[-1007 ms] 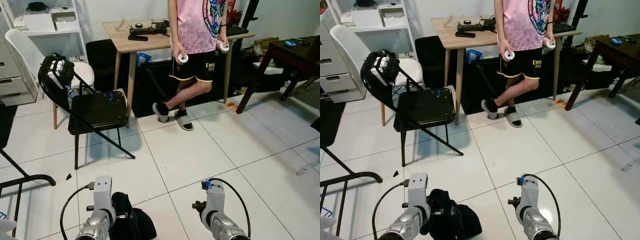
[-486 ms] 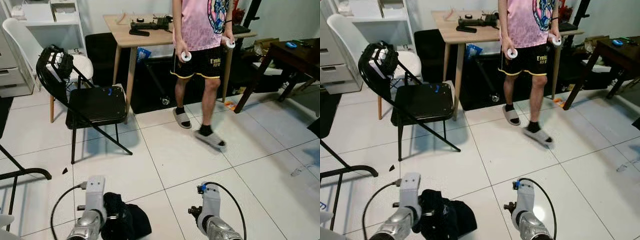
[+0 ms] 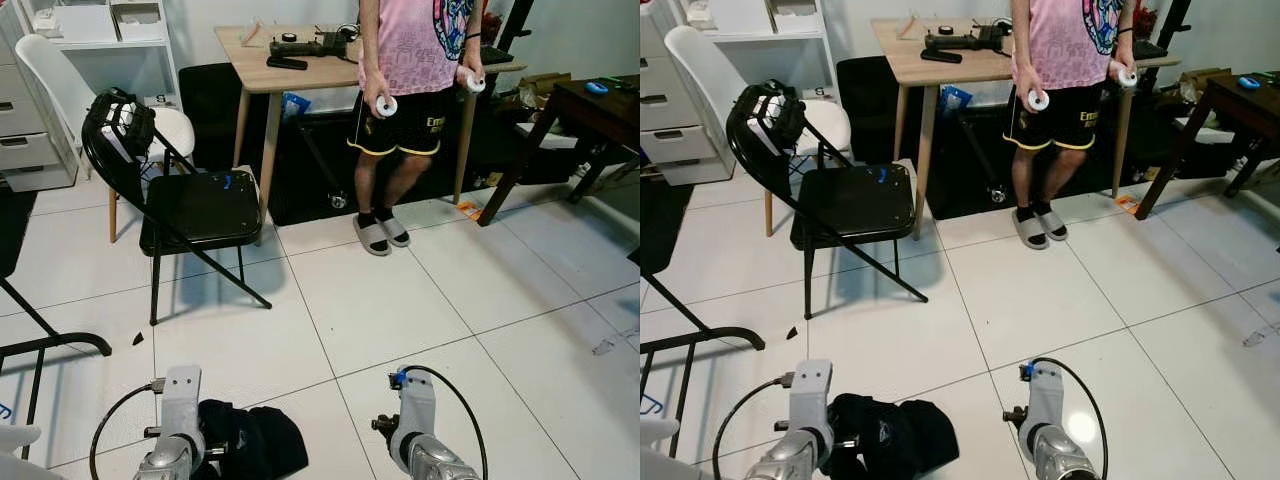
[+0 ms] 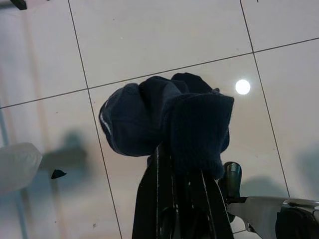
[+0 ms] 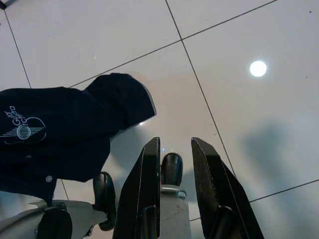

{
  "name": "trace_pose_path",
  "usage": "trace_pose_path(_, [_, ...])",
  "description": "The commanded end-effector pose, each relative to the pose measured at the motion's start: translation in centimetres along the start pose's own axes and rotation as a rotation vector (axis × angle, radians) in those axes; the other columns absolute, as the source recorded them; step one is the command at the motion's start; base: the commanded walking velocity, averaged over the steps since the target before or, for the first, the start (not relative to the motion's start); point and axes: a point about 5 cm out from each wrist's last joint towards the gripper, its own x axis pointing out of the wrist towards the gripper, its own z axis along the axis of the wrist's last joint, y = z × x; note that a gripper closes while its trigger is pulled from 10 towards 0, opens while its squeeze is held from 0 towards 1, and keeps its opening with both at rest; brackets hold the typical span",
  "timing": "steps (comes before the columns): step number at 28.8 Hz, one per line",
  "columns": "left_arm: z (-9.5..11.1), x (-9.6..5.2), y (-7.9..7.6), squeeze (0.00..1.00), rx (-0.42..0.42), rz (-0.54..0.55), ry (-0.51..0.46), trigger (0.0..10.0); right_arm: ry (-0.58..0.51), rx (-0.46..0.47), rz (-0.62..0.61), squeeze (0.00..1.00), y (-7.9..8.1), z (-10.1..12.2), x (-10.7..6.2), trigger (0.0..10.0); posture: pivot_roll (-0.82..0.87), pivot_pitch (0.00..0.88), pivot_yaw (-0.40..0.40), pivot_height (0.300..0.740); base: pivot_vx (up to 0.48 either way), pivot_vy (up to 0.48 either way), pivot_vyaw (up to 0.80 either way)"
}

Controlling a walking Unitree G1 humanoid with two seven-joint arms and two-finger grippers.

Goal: Hang hanger

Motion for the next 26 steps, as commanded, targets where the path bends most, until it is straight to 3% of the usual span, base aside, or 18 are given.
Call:
trace_pose_path(1, [-0.9, -0.2, 0.0, 0.0, -0.003, 0.001, 0.019, 10.0, 0.03, -0.005, -0.002, 0.0, 0.1, -1.1, -0.2, 10.0, 0.05, 0.059, -0.065, 0.74, 0.0, 0.0, 0.0])
trace_pose_path(7, [-1.5, -0.4, 0.0, 0.0, -0.009, -0.029, 0.036, 10.0, 0.033, 0.019, 0.016, 0.0, 0.7, -1.9, -0.3, 10.0, 0.02, 0.059, -0.034, 0.74, 0.0, 0.0, 0.0])
trace_pose_path(19, [-2.1, -0.5, -1.9, 0.0, 0.033, -0.098, 0.063, 10.0, 0.036, 0.021, -0.017, 0.0, -0.1, -2.4, -0.5, 10.0, -0.02, 0.054, 0.015, 0.74, 0.0, 0.0, 0.0])
trace_pose_path(26, [-1.8, -0.4, -2.2, 0.0, 0.043, -0.11, 0.063, 10.0, 0.034, 0.029, -0.025, 0.0, -0.4, -2.4, -0.5, 10.0, -0.01, 0.052, 0.028, 0.74, 0.0, 0.0, 0.0])
